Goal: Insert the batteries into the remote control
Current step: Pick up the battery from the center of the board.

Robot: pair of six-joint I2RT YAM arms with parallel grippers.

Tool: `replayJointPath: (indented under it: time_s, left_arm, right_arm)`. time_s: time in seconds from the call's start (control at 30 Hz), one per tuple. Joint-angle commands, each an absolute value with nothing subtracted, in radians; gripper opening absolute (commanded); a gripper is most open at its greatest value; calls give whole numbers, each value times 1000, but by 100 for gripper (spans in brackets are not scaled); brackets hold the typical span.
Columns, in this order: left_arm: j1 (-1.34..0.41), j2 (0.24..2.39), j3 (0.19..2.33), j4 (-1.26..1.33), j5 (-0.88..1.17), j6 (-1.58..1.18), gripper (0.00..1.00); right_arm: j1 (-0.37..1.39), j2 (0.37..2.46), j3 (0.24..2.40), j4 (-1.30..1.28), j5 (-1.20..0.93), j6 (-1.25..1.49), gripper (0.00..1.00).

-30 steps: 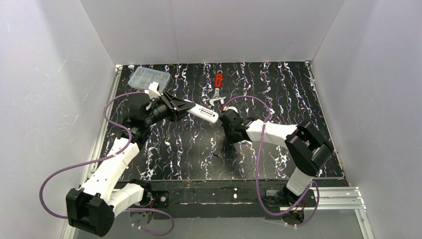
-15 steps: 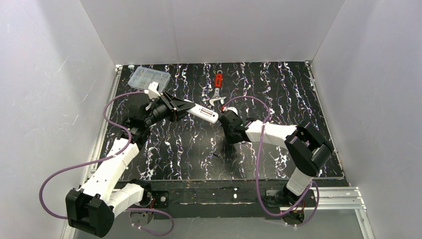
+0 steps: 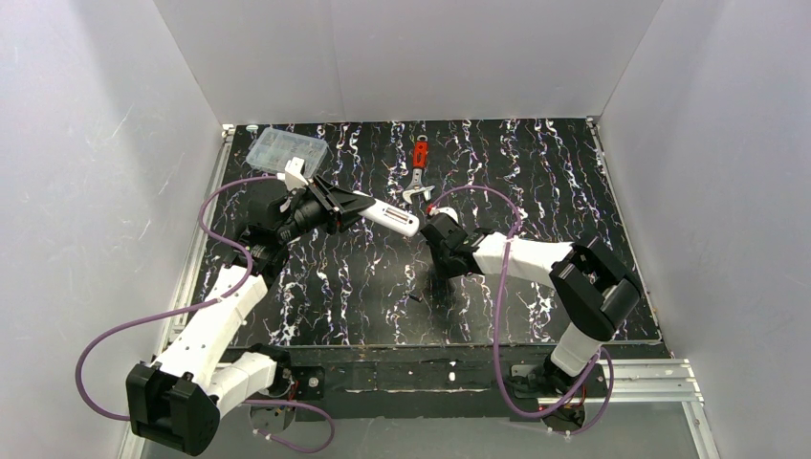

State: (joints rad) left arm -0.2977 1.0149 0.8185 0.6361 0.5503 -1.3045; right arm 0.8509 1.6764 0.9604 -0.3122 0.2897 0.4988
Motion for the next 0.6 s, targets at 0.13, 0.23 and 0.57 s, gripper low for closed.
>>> replayJointPath:
  time_s: [0.13, 0.23, 0.57]
  left_arm:
    - [-300, 982, 822, 665, 575, -1298, 0]
    - [-301, 979, 818, 664, 575, -1298, 0]
    - [-299, 981, 820, 660, 575, -1296, 0]
  right_arm:
    - [862, 1642, 937, -379, 293, 511, 28]
    - [862, 1642, 933, -373, 290, 509, 28]
    - [862, 1646, 946, -377, 278, 511, 16]
